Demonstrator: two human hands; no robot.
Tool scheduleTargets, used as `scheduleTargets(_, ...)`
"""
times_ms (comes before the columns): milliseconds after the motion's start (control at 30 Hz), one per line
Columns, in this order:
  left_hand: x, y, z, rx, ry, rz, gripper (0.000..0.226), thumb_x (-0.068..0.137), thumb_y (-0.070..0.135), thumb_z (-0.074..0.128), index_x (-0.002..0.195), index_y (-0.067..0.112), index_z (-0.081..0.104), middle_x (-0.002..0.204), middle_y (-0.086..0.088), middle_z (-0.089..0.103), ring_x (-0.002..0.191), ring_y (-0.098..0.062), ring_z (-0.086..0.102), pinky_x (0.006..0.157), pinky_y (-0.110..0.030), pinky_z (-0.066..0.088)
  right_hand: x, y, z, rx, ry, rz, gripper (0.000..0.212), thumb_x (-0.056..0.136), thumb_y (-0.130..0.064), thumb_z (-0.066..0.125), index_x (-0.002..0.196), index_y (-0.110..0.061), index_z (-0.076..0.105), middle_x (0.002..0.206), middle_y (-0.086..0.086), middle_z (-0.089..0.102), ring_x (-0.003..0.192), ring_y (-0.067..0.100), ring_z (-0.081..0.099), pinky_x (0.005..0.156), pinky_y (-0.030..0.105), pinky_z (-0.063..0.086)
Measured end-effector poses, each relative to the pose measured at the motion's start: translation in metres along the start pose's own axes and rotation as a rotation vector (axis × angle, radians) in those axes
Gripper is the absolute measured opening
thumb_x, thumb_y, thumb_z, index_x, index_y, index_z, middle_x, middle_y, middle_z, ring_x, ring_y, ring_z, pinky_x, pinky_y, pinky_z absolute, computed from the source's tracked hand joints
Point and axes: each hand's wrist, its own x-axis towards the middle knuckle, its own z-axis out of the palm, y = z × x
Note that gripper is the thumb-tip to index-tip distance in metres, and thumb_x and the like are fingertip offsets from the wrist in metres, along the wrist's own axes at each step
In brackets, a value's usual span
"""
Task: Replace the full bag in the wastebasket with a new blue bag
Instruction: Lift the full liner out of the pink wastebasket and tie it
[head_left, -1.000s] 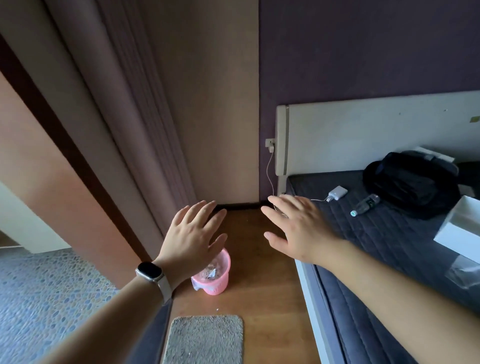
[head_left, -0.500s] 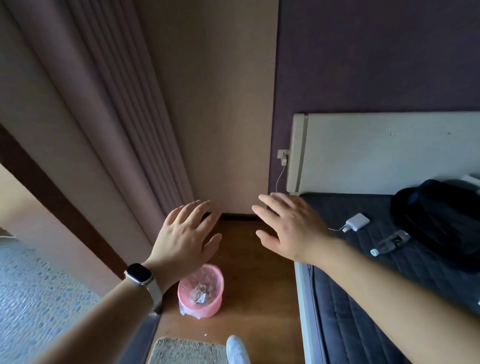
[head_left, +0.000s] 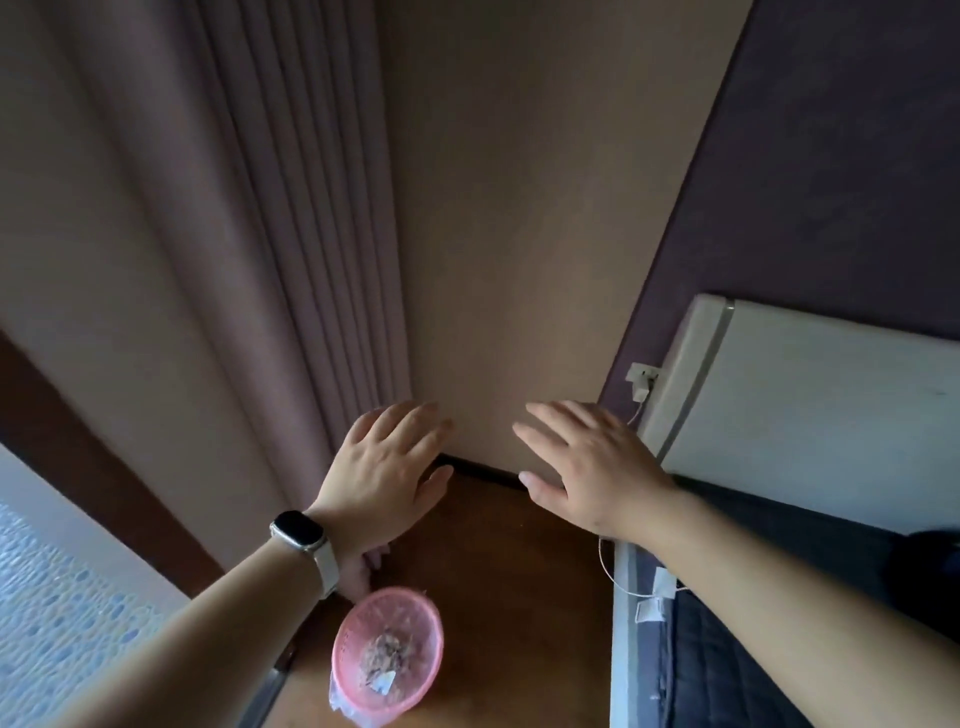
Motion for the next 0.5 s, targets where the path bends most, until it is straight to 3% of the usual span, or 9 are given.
scheduleTargets(267, -0.011, -0.068, 0.026, 0.058, 0.020, -0.234, 0.051, 0.084, 0.039, 0.062, 0.131, 0.020, 0.056, 0.133, -0.006, 0.059, 0.123, -0.029, 0.054, 0.099, -0.046, 0.044, 0.112, -0.007, 0.045, 0.076, -0.002, -0.289, 0.053, 0.089, -0.051, 0.046, 0.130, -0.018, 0.053, 0.137, 0.009, 0.053, 0.123, 0.030, 0.049, 0.098, 0.045, 0.044)
scheduleTargets(500, -0.047, -0.092, 0.053, 0.145, -0.061, -0.630, 0.048, 0.088, 0.046, 0.052, 0.128, 0.019, 0.059, 0.135, -0.006, 0.059, 0.123, -0.030, 0.054, 0.101, -0.044, 0.039, 0.209, -0.012, 0.103, 0.168, -0.057, -0.587, 0.055, 0.088, -0.052, 0.047, 0.131, -0.018, 0.051, 0.138, 0.009, 0.052, 0.124, 0.030, 0.049, 0.098, 0.047, 0.045)
